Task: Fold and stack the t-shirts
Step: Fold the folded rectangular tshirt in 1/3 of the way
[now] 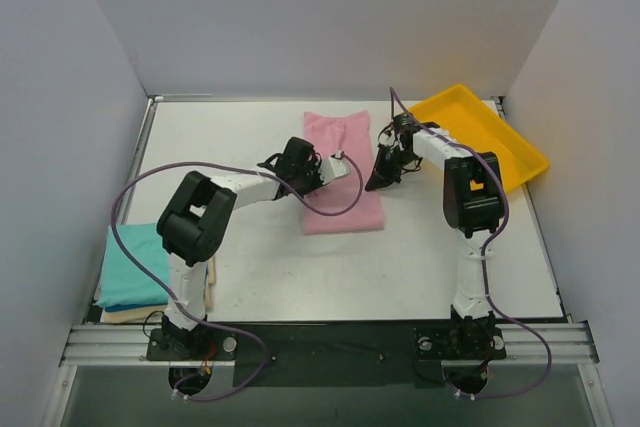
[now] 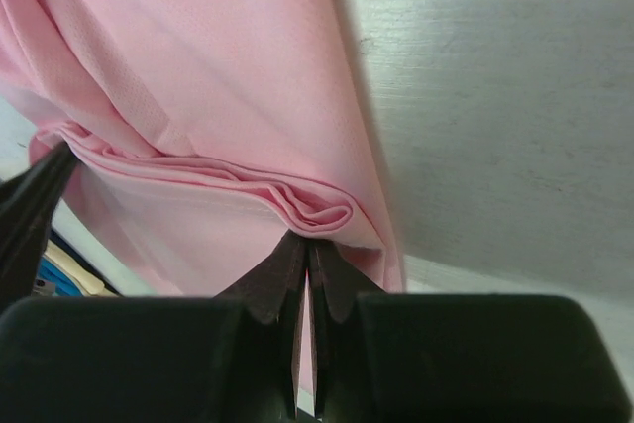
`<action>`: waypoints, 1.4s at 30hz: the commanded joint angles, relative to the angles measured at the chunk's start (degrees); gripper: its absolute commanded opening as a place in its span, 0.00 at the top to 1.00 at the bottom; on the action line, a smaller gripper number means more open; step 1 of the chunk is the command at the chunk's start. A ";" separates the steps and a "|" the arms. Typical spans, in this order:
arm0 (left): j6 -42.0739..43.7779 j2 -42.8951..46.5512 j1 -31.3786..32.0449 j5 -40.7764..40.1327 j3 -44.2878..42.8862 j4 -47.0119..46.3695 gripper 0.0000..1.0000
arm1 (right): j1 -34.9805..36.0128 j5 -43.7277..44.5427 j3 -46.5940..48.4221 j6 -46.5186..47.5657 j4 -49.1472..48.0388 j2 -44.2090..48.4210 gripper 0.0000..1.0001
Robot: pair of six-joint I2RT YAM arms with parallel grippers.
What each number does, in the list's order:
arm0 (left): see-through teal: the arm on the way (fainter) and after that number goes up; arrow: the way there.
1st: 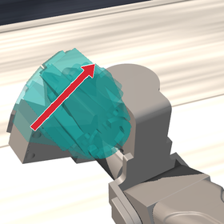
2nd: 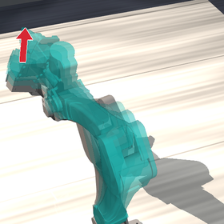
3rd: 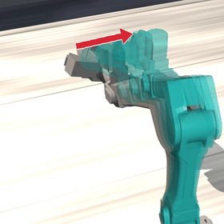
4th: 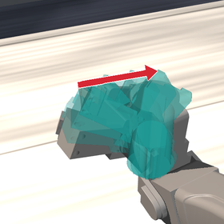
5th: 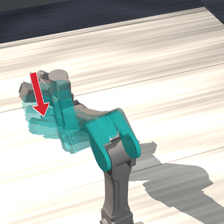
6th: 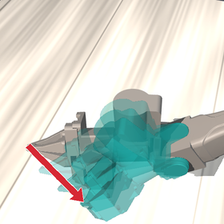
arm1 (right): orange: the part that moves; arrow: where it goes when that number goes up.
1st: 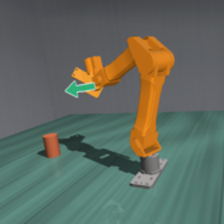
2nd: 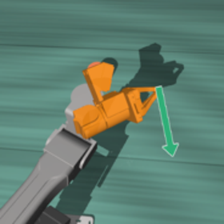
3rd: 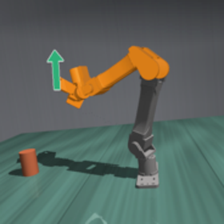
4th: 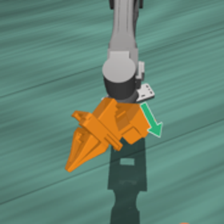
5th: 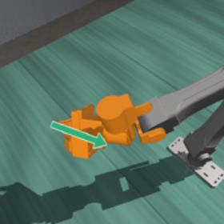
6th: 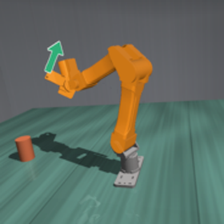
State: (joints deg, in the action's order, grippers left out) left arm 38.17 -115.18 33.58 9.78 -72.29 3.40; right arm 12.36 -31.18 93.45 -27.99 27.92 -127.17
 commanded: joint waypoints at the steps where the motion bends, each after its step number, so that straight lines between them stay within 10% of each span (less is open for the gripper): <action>1: -0.54 -4.17 -0.97 -6.26 -8.19 4.58 0.95 | -0.32 1.91 0.86 0.12 1.17 -0.97 1.00; 16: 0.58 5.48 -0.45 14.47 -14.39 28.32 0.82 | 2.40 2.02 -8.18 1.45 -0.14 16.95 1.00; 31: 4.10 5.84 3.94 1.73 0.83 21.73 0.83 | 3.72 3.49 -33.06 -3.92 -10.08 20.11 1.00; 38: 13.23 16.37 6.23 11.82 -0.83 35.43 0.74 | 3.81 8.67 -32.98 -2.78 -3.32 31.44 1.00; 42: 21.93 22.53 5.36 11.06 4.16 36.69 0.62 | 3.90 14.30 -33.50 -3.56 1.60 35.41 0.73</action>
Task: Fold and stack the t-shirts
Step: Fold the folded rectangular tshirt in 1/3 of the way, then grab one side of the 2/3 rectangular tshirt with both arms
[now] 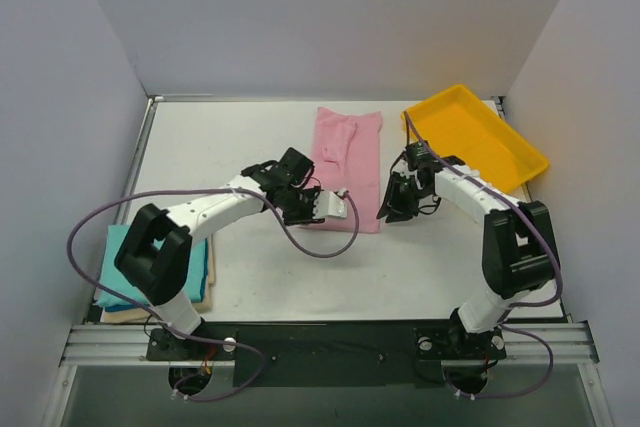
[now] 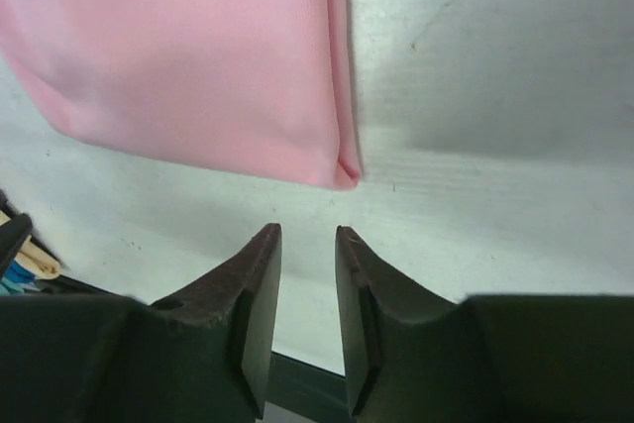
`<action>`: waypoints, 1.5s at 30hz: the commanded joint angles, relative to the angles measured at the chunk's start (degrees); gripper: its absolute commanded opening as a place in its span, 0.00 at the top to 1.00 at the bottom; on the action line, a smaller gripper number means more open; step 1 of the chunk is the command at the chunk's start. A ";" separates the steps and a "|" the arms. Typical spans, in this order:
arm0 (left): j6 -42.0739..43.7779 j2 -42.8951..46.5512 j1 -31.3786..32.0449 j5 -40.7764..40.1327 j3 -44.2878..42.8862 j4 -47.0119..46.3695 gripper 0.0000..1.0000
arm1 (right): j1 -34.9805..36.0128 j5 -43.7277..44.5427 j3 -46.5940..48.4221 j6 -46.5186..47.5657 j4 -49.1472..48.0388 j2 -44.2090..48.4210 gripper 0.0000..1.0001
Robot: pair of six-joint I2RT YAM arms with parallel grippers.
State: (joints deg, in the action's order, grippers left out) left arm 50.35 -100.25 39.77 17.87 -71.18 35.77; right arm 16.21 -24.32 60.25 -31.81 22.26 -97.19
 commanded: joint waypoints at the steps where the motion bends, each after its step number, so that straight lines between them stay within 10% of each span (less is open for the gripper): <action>1: 12.21 8.22 -0.83 2.53 5.85 1.52 0.56 | 0.05 7.88 -0.66 -0.44 7.27 5.43 0.69; 8: 10.92 4.54 0.66 -4.07 9.76 -13.80 0.45 | -0.04 5.60 1.63 -3.08 4.91 -3.09 0.54; 17: 10.12 0.93 1.89 -4.50 10.18 -13.27 0.47 | 0.05 -0.55 0.14 -6.07 0.59 -7.49 0.67; 23: 8.89 -0.74 2.33 -6.62 10.71 -15.99 0.57 | -0.38 -2.14 -1.36 -6.69 -0.20 -6.52 0.78; 27: 8.45 -1.36 2.42 -6.97 12.11 -18.01 0.85 | -1.00 -3.54 -1.54 -5.98 -0.38 -7.23 1.00; 28: 8.02 -1.18 2.42 -7.06 11.85 -17.32 1.00 | -1.18 -3.63 -1.71 -5.98 -0.38 -6.88 1.00; 45: 1.42 18.40 6.63 2.08 8.86 17.46 1.00 | 7.95 -6.45 -18.22 -4.04 13.15 22.11 1.00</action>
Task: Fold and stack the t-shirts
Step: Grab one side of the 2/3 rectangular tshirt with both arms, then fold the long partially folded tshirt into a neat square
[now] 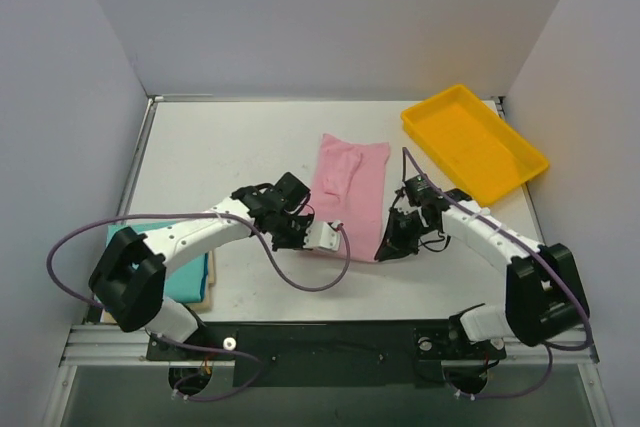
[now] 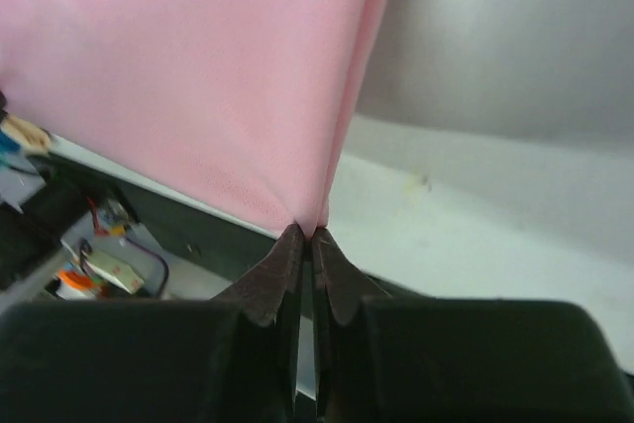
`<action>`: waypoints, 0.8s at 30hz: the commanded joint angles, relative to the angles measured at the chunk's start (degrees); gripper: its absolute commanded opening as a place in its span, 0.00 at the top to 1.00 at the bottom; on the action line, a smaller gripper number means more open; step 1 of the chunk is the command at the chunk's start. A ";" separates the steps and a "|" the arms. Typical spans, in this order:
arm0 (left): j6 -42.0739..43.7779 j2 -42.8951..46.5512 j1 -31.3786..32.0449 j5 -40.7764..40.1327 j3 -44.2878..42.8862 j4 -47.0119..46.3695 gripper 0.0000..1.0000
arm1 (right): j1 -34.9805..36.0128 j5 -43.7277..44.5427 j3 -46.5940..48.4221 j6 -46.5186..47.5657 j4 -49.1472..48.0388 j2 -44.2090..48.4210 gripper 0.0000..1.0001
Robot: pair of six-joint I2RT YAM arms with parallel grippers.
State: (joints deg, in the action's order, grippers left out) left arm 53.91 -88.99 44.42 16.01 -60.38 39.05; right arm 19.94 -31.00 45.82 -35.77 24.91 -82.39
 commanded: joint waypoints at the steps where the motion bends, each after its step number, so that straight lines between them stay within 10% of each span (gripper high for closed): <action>1: -2.23 8.38 3.29 4.64 -2.02 16.30 1.00 | 6.14 0.24 -4.33 -0.70 13.04 10.72 1.00; 13: -5.99 20.70 7.87 17.75 -11.15 37.87 1.00 | 24.35 -1.16 -2.67 -16.00 25.45 30.54 1.00; 24: -9.17 4.98 -5.57 10.27 -21.26 24.16 1.00 | 1.16 -2.57 10.95 4.11 21.25 8.95 1.00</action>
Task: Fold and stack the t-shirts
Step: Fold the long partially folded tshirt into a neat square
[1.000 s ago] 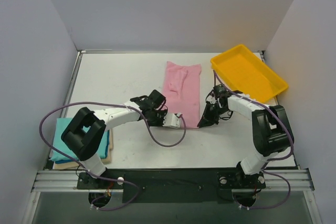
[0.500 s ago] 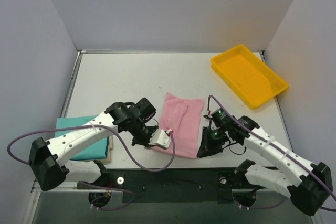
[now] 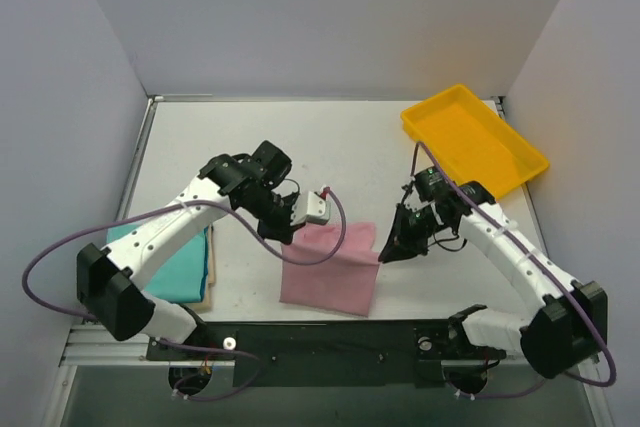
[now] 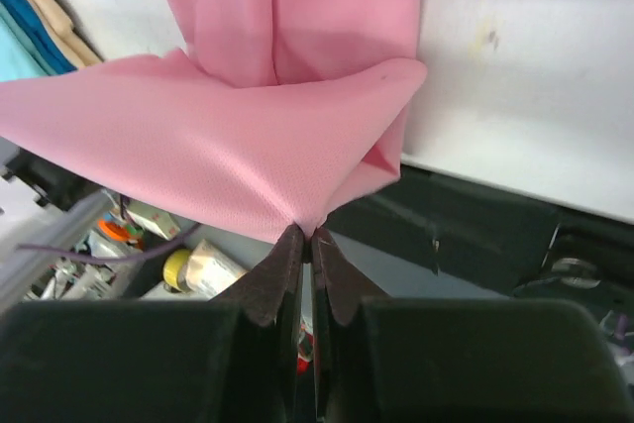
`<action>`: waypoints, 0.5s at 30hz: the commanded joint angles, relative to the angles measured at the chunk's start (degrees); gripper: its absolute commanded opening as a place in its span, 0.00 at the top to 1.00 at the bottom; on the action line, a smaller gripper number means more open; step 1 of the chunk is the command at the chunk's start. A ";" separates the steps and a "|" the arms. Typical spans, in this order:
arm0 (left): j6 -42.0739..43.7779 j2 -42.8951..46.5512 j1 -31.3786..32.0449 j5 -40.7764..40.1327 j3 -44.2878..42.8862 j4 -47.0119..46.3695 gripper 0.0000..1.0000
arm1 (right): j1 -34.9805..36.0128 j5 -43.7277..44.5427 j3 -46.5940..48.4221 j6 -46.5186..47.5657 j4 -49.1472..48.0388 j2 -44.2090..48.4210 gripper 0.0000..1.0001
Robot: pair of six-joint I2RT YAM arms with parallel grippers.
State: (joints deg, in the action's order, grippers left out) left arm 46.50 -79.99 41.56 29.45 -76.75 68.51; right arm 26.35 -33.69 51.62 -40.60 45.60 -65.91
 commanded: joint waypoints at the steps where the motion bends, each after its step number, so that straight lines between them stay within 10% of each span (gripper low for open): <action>1: -1.85 -6.13 -3.67 -3.26 -5.33 -6.01 1.00 | -6.65 0.21 6.99 9.57 0.10 -9.65 1.00; 15: -5.72 -22.93 -9.30 -7.21 -10.87 -23.14 1.00 | -12.46 1.70 24.40 10.19 -7.19 -37.78 1.00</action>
State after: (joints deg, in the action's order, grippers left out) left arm 42.94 -100.57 33.04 23.81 -84.53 52.86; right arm 14.22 -33.69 72.16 -31.14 38.22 -99.74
